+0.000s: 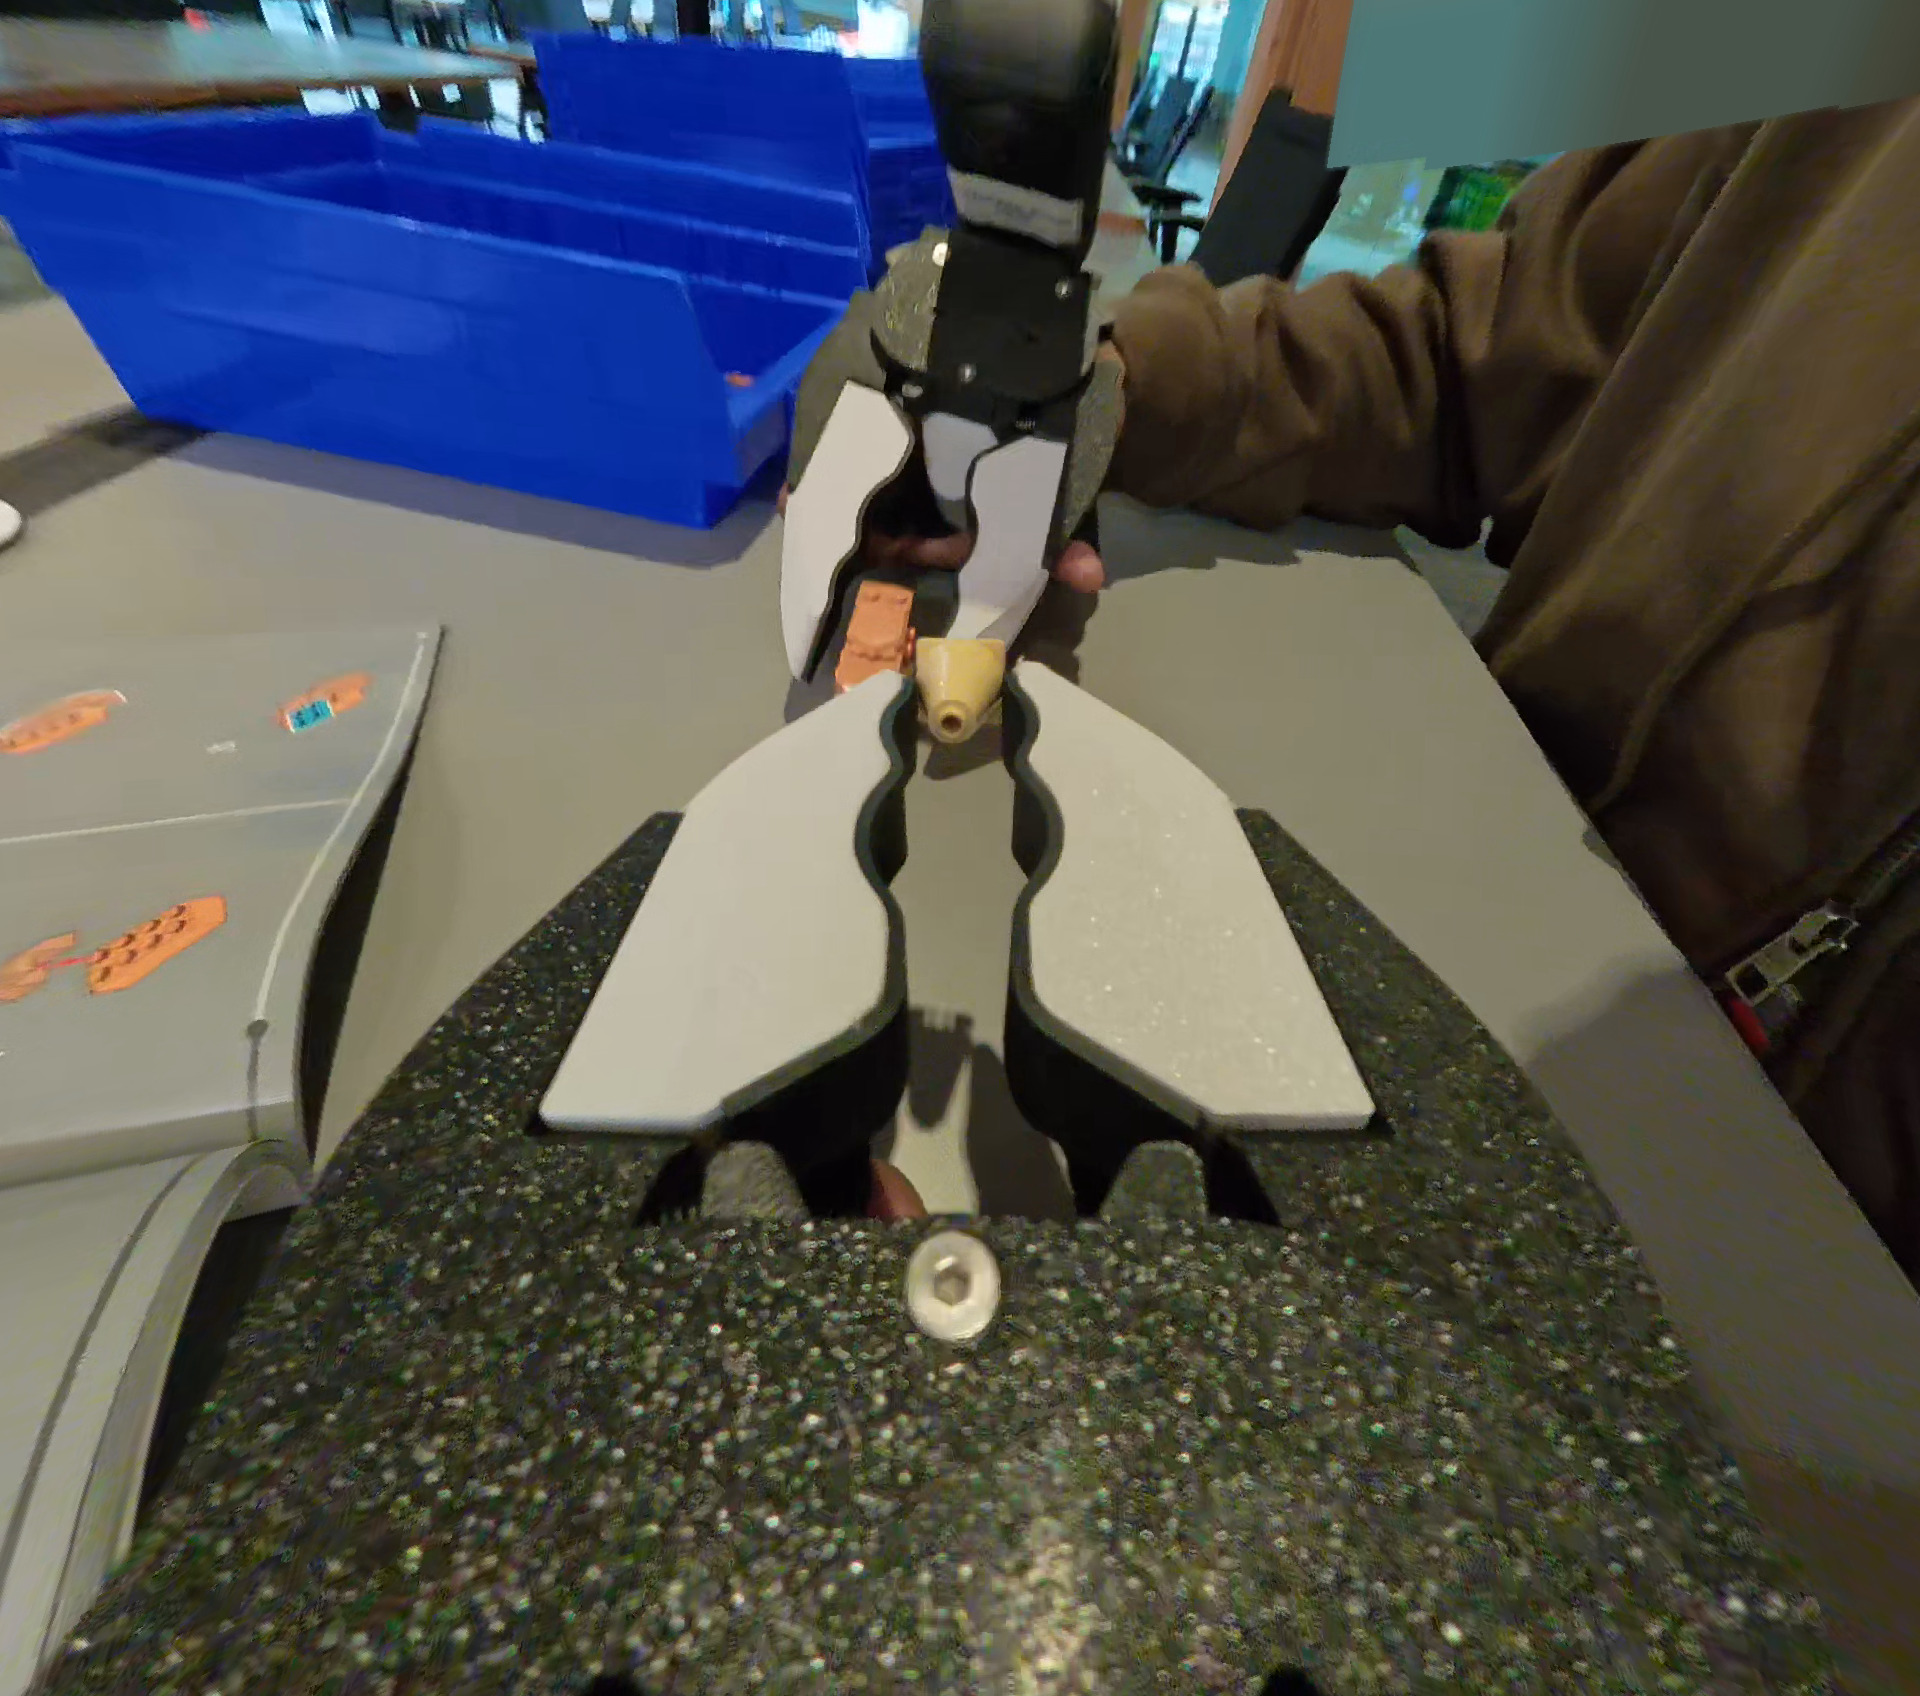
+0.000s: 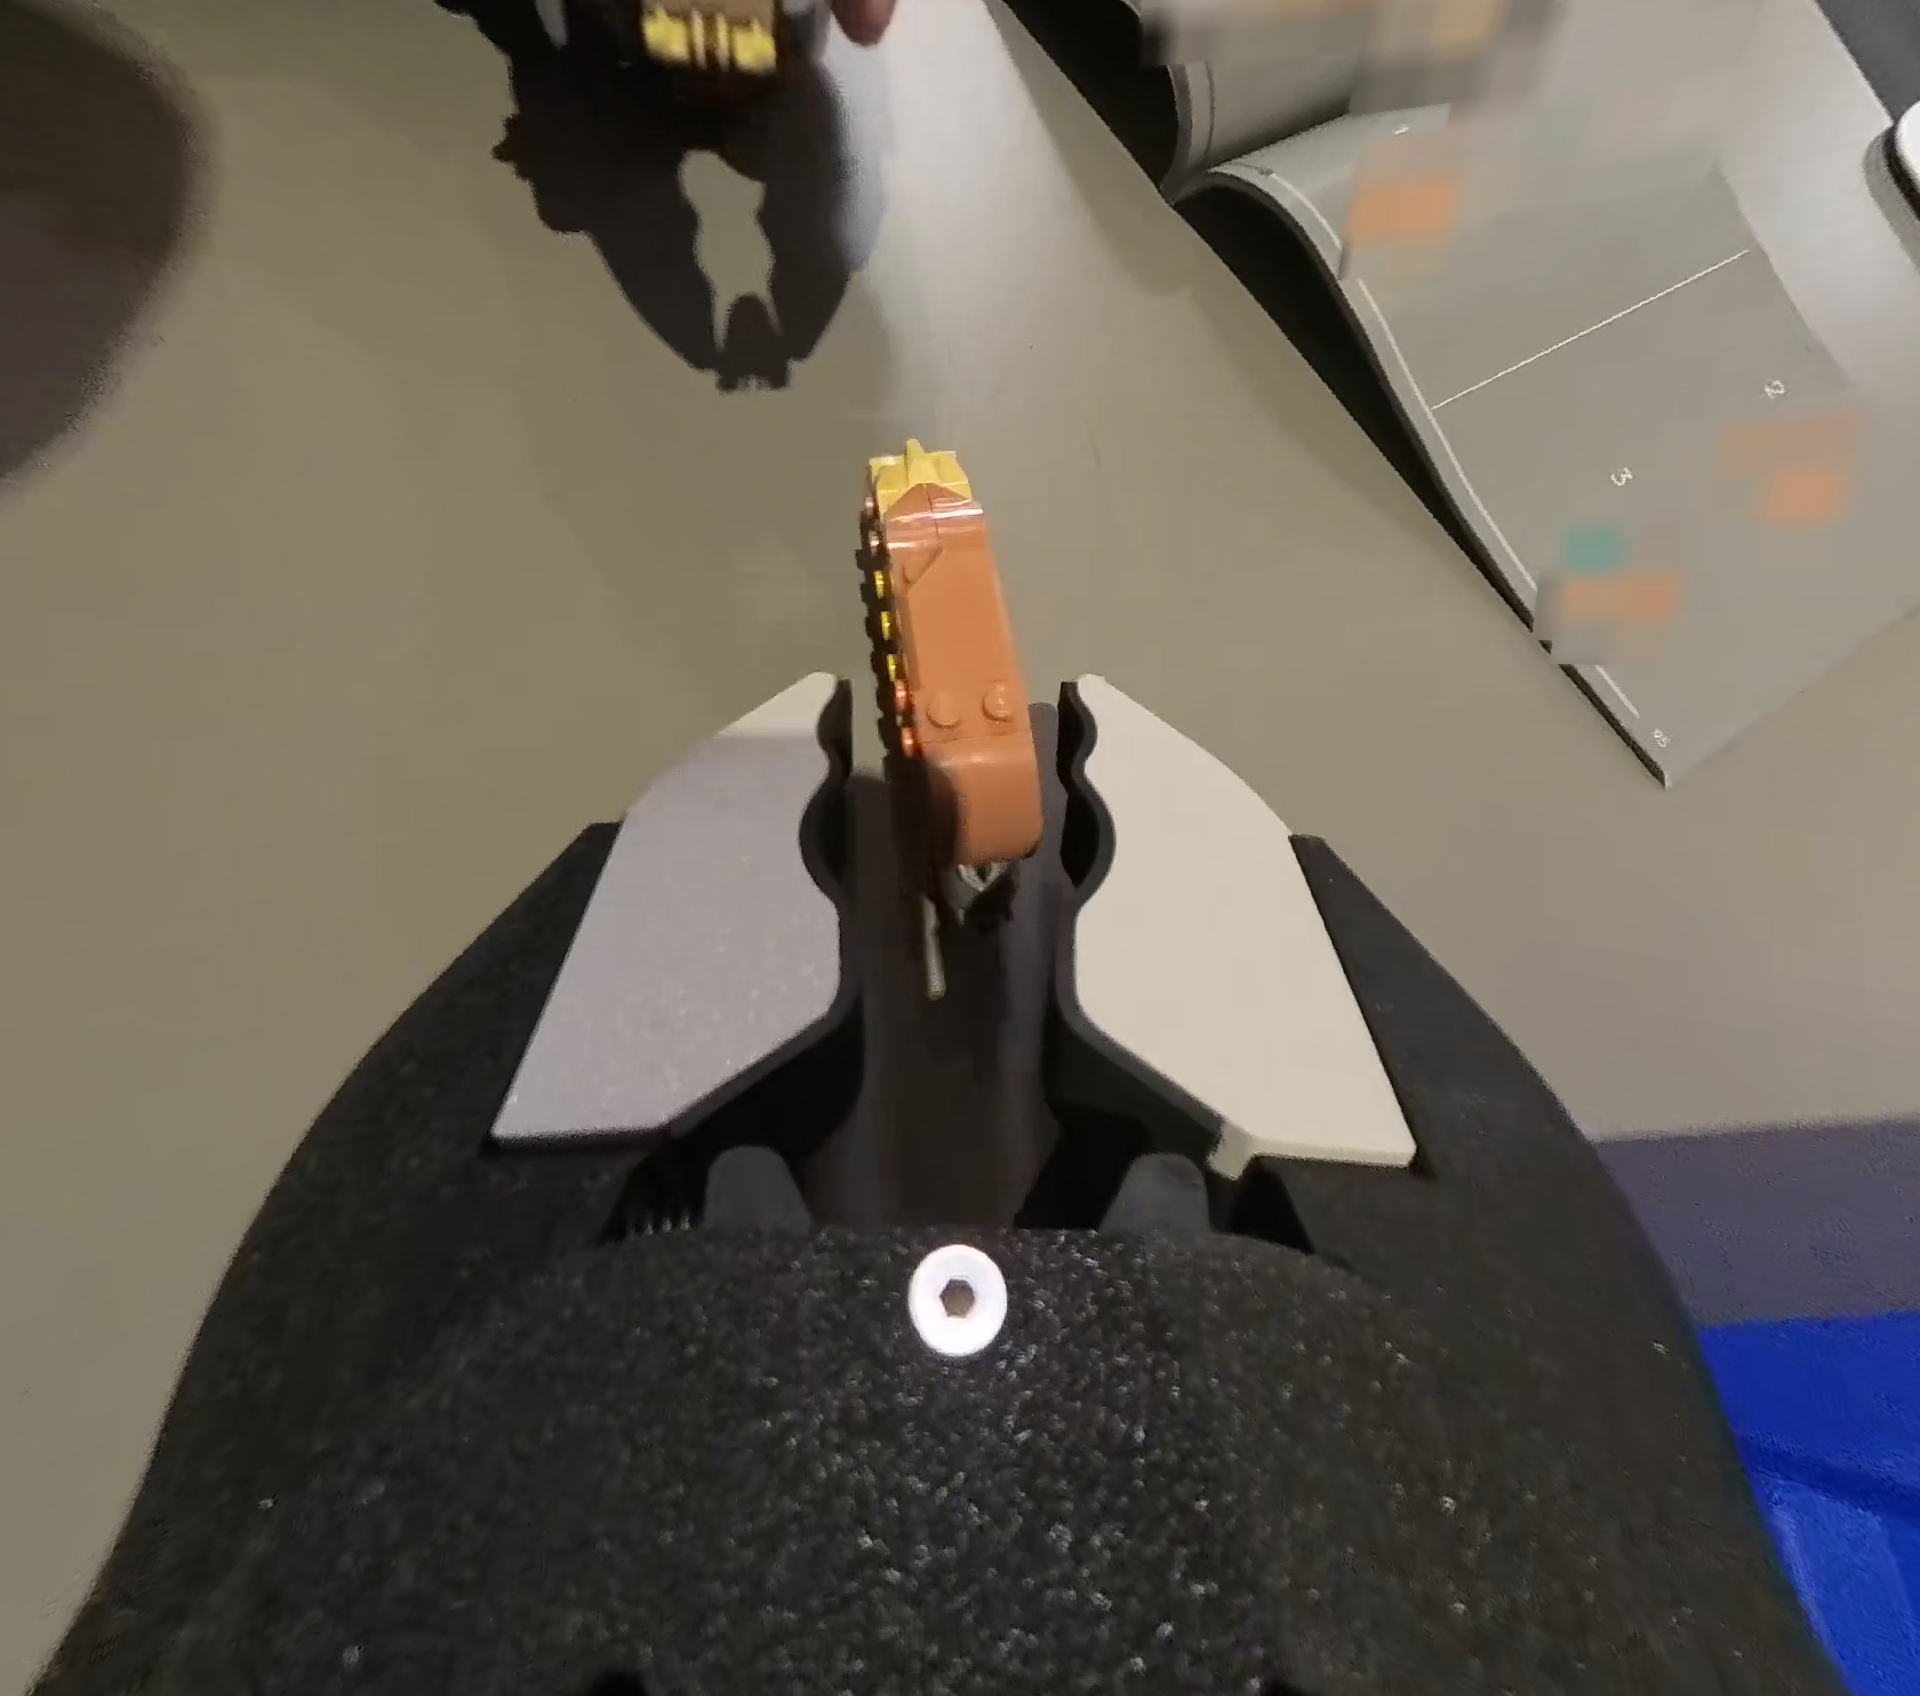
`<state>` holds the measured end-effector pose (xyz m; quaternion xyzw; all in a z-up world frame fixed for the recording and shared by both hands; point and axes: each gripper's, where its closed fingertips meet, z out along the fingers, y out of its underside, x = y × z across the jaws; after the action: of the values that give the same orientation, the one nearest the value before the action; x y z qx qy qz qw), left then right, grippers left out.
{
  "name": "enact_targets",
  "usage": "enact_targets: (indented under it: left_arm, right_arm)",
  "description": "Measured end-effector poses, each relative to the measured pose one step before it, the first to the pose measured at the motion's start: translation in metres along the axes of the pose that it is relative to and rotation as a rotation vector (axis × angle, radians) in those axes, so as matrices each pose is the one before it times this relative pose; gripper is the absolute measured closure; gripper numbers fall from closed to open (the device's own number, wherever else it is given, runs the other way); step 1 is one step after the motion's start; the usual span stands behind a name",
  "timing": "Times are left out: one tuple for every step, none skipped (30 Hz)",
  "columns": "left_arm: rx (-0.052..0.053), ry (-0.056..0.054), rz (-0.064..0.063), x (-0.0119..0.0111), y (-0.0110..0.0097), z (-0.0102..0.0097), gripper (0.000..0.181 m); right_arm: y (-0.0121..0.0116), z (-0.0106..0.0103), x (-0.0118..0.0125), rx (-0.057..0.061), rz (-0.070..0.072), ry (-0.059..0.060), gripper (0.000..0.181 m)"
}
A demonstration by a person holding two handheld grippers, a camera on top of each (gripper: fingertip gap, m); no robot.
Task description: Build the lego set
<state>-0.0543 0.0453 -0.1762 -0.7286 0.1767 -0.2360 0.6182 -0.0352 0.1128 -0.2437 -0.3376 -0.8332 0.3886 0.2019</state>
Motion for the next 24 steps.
enact_targets:
  left_arm:
    - [0.0226,-0.0034,0.0053,0.00071,-0.00251,-0.00282,0.166]
    - [0.0120,-0.0029,-0.0010,0.00008,-0.00130,-0.00225,0.166]
    - [0.0078,0.0025,-0.0008,0.00063,-0.00068,-0.00165,0.166]
    - [0.0104,0.0067,0.0016,0.00095,-0.00127,-0.00118,0.166]
    - [0.0085,0.0064,-0.0006,0.00072,-0.00102,-0.00095,0.166]
    - [0.0054,0.0069,-0.0046,0.00031,-0.00065,-0.00060,0.166]
    - [0.0034,0.0038,-0.0088,-0.00043,-0.00041,-0.00034,0.166]
    - [0.0022,0.0026,-0.0115,-0.00085,-0.00025,-0.00013,0.166]
    - [0.0010,0.0038,-0.0104,-0.00062,-0.00010,-0.00011,0.166]
    - [-0.0002,0.0046,-0.0087,-0.00043,-0.00004,0.00005,0.166]
    - [-0.0012,0.0024,-0.0075,-0.00058,0.00020,0.00016,0.166]
    - [-0.0024,0.0006,-0.0039,-0.00073,0.00020,0.00015,0.166]
    - [-0.0035,-0.0025,0.0009,-0.00097,0.00033,0.00006,0.166]
    - [-0.0043,-0.0045,0.0029,-0.00108,0.00038,-0.00005,0.166]
    - [-0.0029,-0.0038,0.0015,-0.00101,0.00030,-0.00014,0.166]
    - [0.0010,-0.0031,-0.0011,-0.00064,-0.00017,-0.00016,0.166]
    - [0.0032,-0.0009,-0.0005,-0.00018,-0.00040,-0.00033,0.166]
    - [0.0022,-0.0014,0.0004,-0.00007,-0.00024,-0.00023,0.166]
    - [0.0009,-0.0010,-0.0002,-0.00014,-0.00011,-0.00008,0.166]
    - [-0.0006,-0.0017,-0.0012,-0.00038,0.00002,0.00015,0.166]
    - [-0.0028,-0.0016,-0.0019,-0.00042,0.00037,0.00030,0.166]
    - [-0.0037,-0.0009,-0.0011,-0.00012,0.00043,0.00039,0.166]
    - [-0.0034,0.0009,0.0006,0.00012,0.00040,0.00040,0.166]
    - [-0.0029,0.0005,0.0005,0.00005,0.00035,0.00029,0.166]
  right_arm:
    - [-0.00036,-0.00122,0.00055,0.0090,0.0068,-0.0014,0.144]
    - [-0.00047,-0.00138,0.00070,0.0100,0.0084,0.0000,0.144]
    - [-0.00034,-0.00141,0.00063,0.0097,0.0086,0.0001,0.145]
    - [-0.00035,-0.00131,0.00028,0.0097,0.0081,-0.0013,0.145]
    - [-0.00065,-0.00096,0.00020,0.0099,0.0098,-0.0019,0.146]
    - [-0.00064,-0.00043,0.00041,0.0065,0.0106,-0.0040,0.146]
    - [-0.00008,0.00015,0.00023,0.0002,0.0078,-0.0053,0.146]
    - [0.00053,0.00057,-0.00002,-0.0054,0.0028,-0.0037,0.146]
    - [0.00105,0.00090,-0.00004,-0.0091,-0.0031,-0.0010,0.146]
    - [0.00125,0.00089,-0.00021,-0.0120,-0.0067,0.0012,0.146]
    - [0.00113,0.00089,-0.00039,-0.0125,-0.0078,0.0015,0.147]
    - [0.00070,0.00106,-0.00068,-0.0107,-0.0078,0.0004,0.146]
    - [0.00067,0.00101,-0.00051,-0.0084,-0.0064,0.0007,0.147]
    - [0.00049,0.00079,-0.00028,-0.0053,-0.0043,0.0008,0.148]
    - [0.00033,0.00050,0.00019,-0.0032,-0.0018,0.0024,0.149]
    - [-0.00006,0.00035,0.00054,-0.0014,-0.0004,0.0046,0.150]
    - [-0.00025,-0.00022,0.00043,0.0021,-0.0016,0.0044,0.152]
    - [-0.00031,-0.00026,0.00033,0.0031,-0.0014,0.0049,0.155]
    - [-0.00011,-0.00003,0.00062,0.0014,0.0000,0.0068,0.157]
    - [-0.00005,0.00001,0.00092,0.0004,0.0008,0.0086,0.157]
    - [-0.00018,0.00012,0.00044,0.0006,-0.0006,0.0064,0.157]
    - [-0.00024,0.00016,0.00003,0.0007,-0.0025,0.0038,0.158]
    - [-0.00025,0.00005,0.00007,0.0005,-0.0017,0.0029,0.158]
    - [-0.00026,0.00006,0.00007,0.0010,0.0005,0.0013,0.158]
